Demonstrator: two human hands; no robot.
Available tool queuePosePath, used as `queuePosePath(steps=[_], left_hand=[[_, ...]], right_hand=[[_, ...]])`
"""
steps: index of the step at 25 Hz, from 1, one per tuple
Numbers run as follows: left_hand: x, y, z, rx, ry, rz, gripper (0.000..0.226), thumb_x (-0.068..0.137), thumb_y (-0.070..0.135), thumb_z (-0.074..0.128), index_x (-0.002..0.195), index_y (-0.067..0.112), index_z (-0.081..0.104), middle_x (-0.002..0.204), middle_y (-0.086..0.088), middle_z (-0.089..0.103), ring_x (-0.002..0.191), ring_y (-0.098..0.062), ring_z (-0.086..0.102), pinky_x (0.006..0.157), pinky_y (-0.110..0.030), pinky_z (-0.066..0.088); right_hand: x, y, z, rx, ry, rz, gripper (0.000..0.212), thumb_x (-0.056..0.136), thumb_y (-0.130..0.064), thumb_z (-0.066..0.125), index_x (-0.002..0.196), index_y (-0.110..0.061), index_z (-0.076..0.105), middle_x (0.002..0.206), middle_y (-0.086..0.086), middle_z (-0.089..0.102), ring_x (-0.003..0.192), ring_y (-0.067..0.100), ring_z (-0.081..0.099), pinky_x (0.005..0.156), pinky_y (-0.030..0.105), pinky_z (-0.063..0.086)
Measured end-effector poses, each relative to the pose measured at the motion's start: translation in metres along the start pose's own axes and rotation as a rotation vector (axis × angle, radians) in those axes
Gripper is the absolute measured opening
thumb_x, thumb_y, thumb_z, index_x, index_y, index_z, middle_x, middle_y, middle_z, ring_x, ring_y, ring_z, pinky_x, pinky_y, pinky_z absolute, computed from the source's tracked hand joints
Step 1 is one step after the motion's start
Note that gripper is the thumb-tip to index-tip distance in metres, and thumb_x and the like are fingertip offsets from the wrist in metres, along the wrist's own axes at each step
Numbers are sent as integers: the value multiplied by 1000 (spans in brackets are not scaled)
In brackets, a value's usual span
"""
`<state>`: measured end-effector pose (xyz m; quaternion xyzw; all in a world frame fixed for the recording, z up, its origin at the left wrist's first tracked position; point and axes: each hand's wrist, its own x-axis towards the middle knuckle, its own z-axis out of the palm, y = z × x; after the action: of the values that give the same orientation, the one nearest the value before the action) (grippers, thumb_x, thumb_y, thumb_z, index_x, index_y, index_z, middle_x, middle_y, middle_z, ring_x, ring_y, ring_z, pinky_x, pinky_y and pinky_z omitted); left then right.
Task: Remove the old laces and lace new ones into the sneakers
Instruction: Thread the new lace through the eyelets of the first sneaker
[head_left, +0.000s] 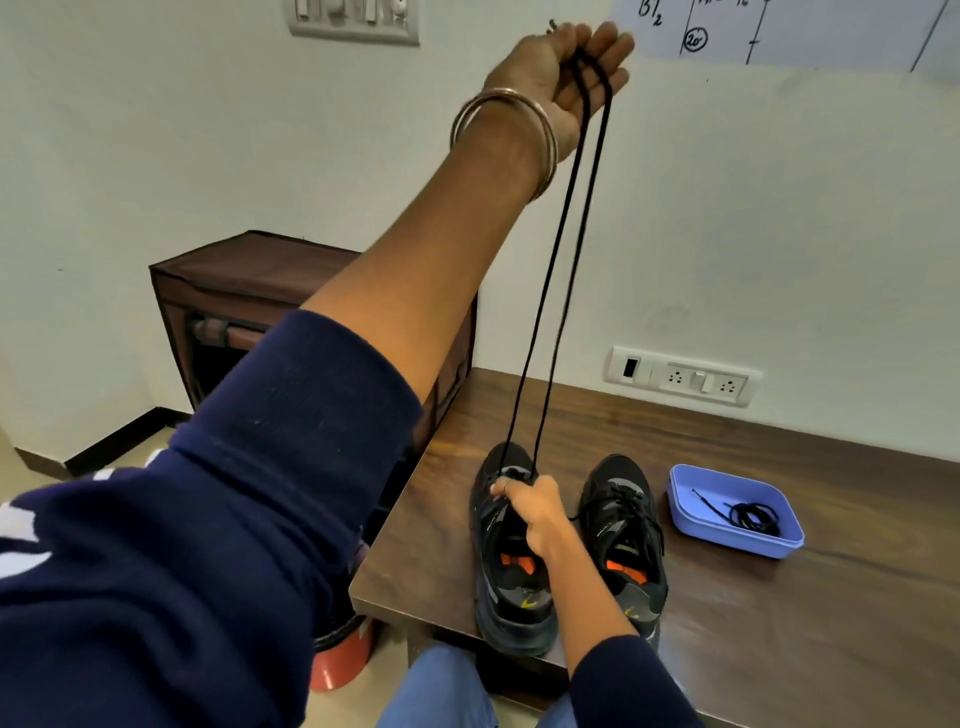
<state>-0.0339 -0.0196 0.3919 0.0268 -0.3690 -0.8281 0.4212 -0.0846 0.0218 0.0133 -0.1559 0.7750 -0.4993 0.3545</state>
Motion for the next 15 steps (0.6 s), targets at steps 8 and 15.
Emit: queuePosePath(steps=[8,15], left_hand=[[19,-5,-33,-152,67,57,26,103,3,34,81,-4,46,84,-25,58,111,-45,57,98,-50,42],[67,22,-110,-160,279,236,28,100,0,35,75,2,47,44,-10,55,35,-22,58,51,-32,45]], right_hand=[[-2,-54,-18,233,-279,-496,44,91,-9,64,133,-12,54,119,5,67,118,17,58,105,36,42],[19,-25,-33,250,-464,-473,31,102,-9,40,94,4,67,65,-1,59,66,11,55,71,23,44]])
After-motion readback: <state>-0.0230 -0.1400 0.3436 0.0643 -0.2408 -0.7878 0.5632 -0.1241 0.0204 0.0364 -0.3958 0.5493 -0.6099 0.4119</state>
